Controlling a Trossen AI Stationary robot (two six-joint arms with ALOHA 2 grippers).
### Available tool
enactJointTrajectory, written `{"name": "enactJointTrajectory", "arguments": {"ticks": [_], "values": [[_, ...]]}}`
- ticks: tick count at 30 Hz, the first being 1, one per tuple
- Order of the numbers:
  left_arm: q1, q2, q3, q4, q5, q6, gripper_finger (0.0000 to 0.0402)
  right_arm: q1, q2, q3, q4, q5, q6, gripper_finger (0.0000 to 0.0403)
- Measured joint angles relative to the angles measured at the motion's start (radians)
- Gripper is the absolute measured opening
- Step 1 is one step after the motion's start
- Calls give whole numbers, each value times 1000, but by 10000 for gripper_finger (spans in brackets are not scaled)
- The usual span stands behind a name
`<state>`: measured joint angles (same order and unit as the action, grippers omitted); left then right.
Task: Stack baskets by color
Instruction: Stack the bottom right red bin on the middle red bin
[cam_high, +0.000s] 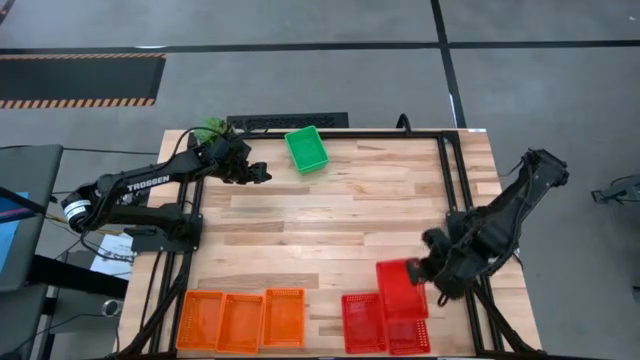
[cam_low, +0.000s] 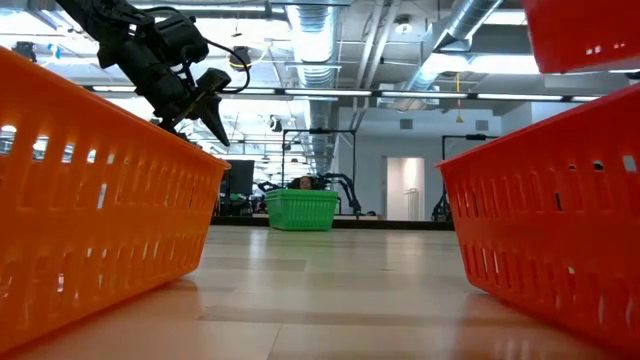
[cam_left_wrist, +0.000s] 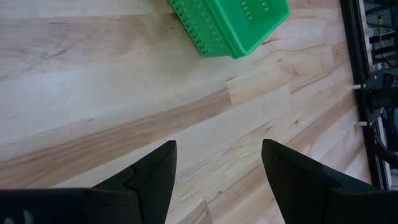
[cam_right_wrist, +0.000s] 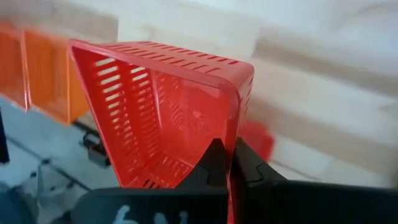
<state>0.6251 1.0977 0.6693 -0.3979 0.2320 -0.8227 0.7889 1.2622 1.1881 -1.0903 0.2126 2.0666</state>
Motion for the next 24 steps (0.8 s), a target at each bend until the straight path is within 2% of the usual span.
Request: {"name": "enactJointTrajectory", "arguments": {"ticks": [4, 8, 13, 24], "values": [[0, 0, 0, -3, 11, 0, 224, 52, 59, 0, 83, 5, 12, 1], [0, 0, 0, -3, 17, 0, 224, 124, 98, 0, 111, 7, 92, 1], [0, 0, 0, -3, 15, 3, 224, 207, 119, -26, 148, 74, 197, 1], [0, 0, 0, -3, -1, -7, 224, 249, 118, -149, 297, 102, 200, 1]]}}
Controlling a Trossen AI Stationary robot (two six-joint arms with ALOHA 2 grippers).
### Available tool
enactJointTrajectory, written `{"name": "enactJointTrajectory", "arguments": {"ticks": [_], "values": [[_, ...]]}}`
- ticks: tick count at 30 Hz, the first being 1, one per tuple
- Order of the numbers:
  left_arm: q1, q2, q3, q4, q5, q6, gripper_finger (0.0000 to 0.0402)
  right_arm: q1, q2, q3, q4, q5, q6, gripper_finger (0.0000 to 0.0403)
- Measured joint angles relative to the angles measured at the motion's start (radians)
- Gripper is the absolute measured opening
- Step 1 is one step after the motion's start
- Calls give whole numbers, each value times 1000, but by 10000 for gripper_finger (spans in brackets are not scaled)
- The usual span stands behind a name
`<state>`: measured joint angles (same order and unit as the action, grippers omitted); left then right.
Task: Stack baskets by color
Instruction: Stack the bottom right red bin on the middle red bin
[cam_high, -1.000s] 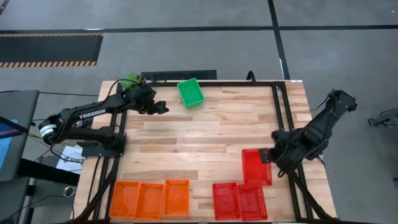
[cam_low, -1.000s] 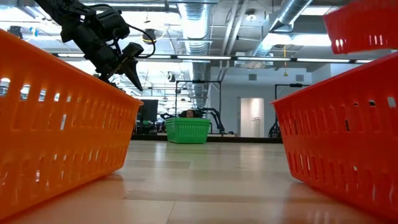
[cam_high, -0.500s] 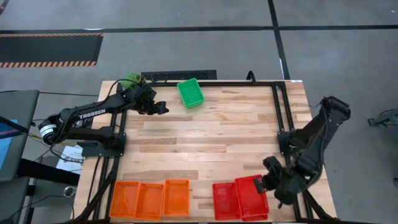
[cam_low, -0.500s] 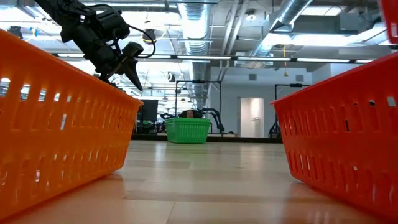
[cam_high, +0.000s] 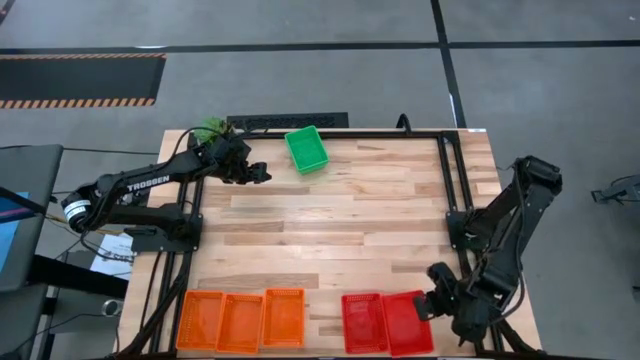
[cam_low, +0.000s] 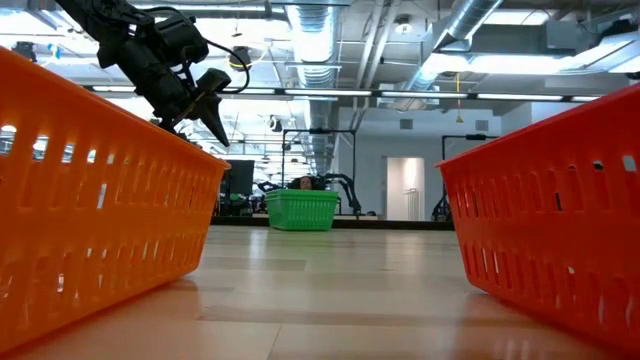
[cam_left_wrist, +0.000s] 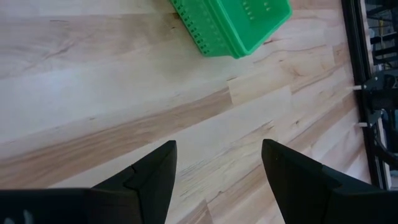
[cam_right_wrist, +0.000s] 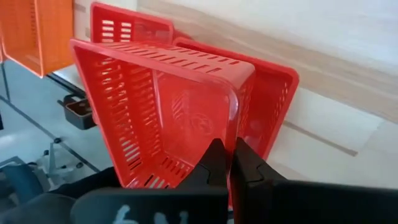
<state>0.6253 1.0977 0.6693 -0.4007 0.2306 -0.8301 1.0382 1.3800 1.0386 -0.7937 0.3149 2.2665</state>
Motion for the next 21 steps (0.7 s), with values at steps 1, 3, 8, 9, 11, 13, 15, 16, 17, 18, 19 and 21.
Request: {"name": "enactJointTrajectory", "arguments": {"ticks": [1, 3, 8, 9, 11, 13, 15, 16, 17, 18, 19, 21], "values": [[0, 0, 0, 0, 0, -1, 224, 4, 0, -8, 10, 0, 0, 1], [0, 0, 0, -2, 0, -8, 224, 10, 0, -32, 53, 0, 0, 1], [0, 0, 0, -5, -1, -20, 224, 23, 0, -81, 143, 0, 1, 1], [0, 0, 0, -5, -1, -20, 224, 22, 0, -87, 143, 0, 1, 1], [0, 0, 0, -5, -1, -24, 224, 21, 0, -100, 147, 0, 3, 1], [0, 0, 0, -5, -1, -28, 224, 20, 0, -109, 160, -1, 3, 5], [0, 0, 0, -5, -1, -29, 224, 19, 0, -119, 182, -1, 3, 9], [0, 0, 0, -5, -1, -30, 224, 20, 0, -127, 199, -1, 3, 9], [0, 0, 0, -5, -1, -30, 224, 20, 0, -132, 210, -1, 3, 8], [0, 0, 0, -5, -1, -30, 224, 20, 0, -134, 211, -1, 3, 8], [0, 0, 0, -5, -1, -30, 224, 20, 0, -137, 210, -1, 3, 7], [0, 0, 0, -6, -1, -30, 224, 14, 0, -145, 209, -2, 3, 9]]}}
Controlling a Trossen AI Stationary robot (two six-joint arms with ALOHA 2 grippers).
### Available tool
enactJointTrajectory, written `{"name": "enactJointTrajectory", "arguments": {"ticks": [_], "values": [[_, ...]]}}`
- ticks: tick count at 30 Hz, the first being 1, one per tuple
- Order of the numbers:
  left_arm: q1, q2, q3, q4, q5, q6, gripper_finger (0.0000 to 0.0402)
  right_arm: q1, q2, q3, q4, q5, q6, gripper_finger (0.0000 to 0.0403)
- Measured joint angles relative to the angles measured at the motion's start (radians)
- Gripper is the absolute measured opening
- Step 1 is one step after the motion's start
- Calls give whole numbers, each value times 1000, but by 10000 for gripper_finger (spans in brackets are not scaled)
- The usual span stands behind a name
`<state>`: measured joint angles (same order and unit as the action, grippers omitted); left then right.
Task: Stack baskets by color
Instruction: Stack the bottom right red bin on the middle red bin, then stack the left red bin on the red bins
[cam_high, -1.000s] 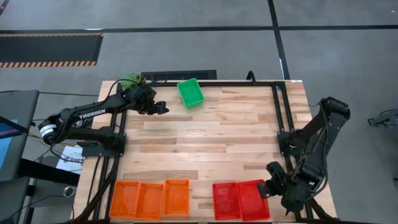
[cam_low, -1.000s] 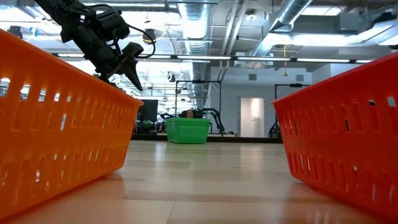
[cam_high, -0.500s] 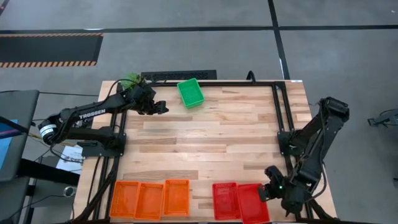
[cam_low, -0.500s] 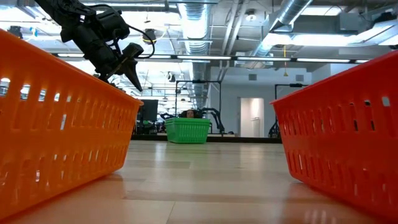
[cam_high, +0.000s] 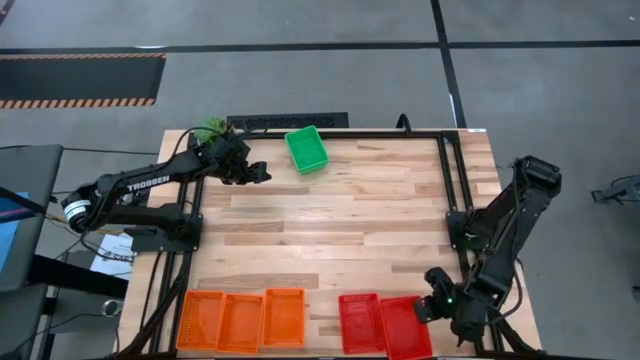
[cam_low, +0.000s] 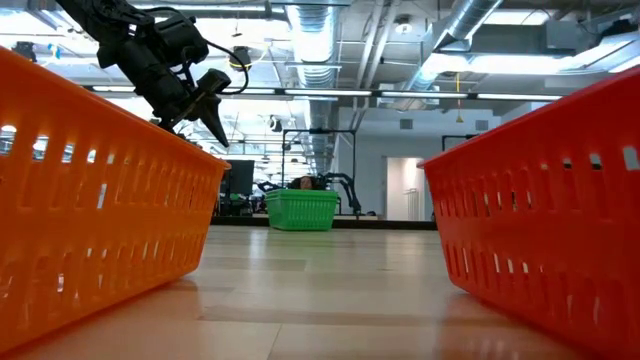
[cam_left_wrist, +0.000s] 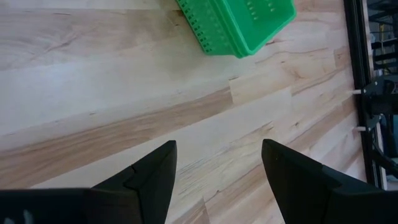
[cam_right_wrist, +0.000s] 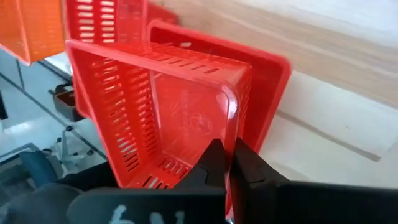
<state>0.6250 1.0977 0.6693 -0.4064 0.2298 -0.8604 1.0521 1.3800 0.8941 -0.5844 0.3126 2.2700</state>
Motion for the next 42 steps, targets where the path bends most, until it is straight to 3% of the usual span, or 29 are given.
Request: {"name": "enactJointTrajectory", "arguments": {"ticks": [9, 26, 42], "values": [[0, 0, 0, -1, 0, 1, 224, -39, 0, -29, 10, -51, 1, 56], [0, 0, 0, -1, -1, 3, 224, -80, 0, -61, 37, -107, -30, 68], [0, 0, 0, 0, -1, 11, 224, -94, -56, -61, 36, -109, -19, 200]]}}
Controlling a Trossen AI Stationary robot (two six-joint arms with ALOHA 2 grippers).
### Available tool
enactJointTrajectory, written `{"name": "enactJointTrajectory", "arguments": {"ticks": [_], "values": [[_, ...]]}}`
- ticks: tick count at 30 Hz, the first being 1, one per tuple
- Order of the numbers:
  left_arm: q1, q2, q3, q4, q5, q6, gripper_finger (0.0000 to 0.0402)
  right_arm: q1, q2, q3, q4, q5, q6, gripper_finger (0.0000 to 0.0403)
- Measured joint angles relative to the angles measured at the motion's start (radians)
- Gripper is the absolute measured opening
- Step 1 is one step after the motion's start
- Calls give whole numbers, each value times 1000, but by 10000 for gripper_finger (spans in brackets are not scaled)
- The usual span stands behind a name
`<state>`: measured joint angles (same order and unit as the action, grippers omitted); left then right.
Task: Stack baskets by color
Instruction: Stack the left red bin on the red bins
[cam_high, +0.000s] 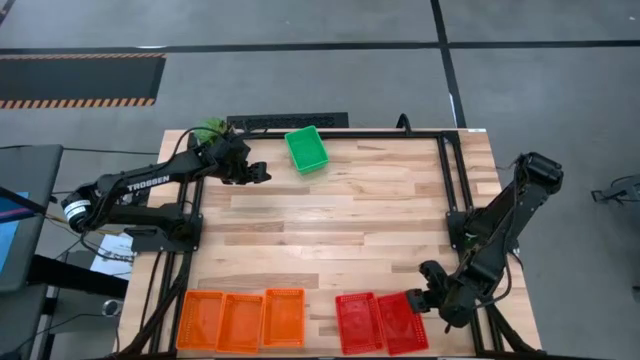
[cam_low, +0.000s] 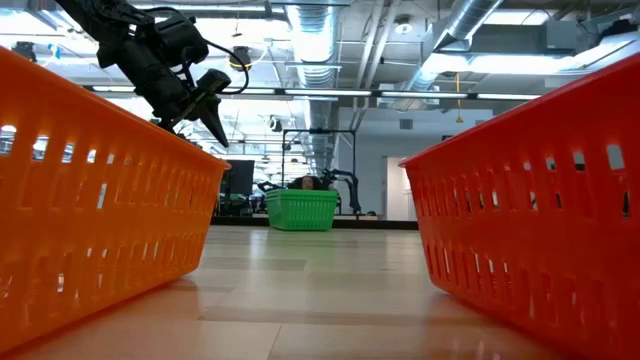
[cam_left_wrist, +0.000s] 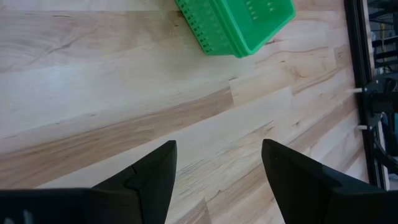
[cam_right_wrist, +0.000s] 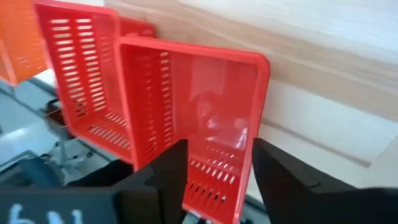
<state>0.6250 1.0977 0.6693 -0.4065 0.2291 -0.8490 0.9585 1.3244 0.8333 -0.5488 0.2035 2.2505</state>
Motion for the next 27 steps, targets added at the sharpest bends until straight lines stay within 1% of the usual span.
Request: {"name": "enactJointTrajectory", "arguments": {"ticks": [5, 9, 14, 18, 21, 27], "values": [[0, 0, 0, 1, 0, 0, 224, -10, -74, 0, 0, 0, -6, 207], [0, 0, 0, 3, 0, 8, 224, -69, -141, 6, 3, 2, -96, 202], [0, 0, 0, 3, 0, 18, 224, -216, -192, 49, 6, 3, -358, 197], [0, 0, 0, 6, 1, 26, 224, -360, -189, 87, 1, -2, -585, 191], [0, 0, 0, 6, 1, 33, 224, -464, -158, 112, -5, -50, -754, 187], [0, 0, 0, 6, 1, 38, 224, -621, -57, 160, -24, -176, -1091, 184]]}}
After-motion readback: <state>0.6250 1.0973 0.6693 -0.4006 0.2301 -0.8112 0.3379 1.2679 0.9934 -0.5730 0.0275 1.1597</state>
